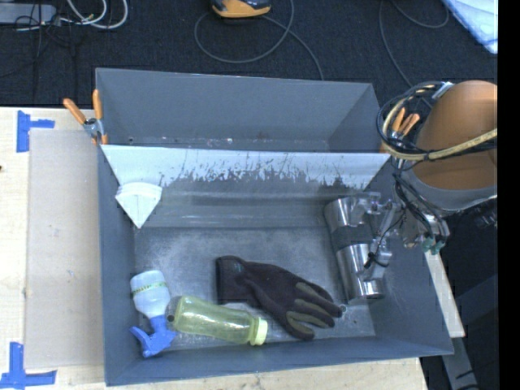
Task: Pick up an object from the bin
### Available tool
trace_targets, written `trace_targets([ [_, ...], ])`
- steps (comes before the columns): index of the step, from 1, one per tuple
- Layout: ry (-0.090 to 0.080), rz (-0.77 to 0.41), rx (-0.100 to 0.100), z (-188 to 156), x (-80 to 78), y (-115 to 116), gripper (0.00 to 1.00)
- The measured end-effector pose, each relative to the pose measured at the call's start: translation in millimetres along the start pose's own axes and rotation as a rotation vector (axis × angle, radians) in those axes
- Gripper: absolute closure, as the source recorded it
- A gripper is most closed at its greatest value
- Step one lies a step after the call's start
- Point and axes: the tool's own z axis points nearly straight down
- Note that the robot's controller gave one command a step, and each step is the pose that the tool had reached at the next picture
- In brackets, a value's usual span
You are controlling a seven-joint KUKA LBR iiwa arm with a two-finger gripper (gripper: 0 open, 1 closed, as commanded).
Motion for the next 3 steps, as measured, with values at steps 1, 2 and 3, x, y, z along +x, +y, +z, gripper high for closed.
trace_targets([
  [1, -0.007, 0.062, -0.001, 35, 14.1, 2, 0.00],
  [2, -0.001, 0.004, 0.000, 74, -0.2, 28, 0.00],
  [3, -0.003, -0.305, 0.000, 108, 2.3, 33, 0.00],
])
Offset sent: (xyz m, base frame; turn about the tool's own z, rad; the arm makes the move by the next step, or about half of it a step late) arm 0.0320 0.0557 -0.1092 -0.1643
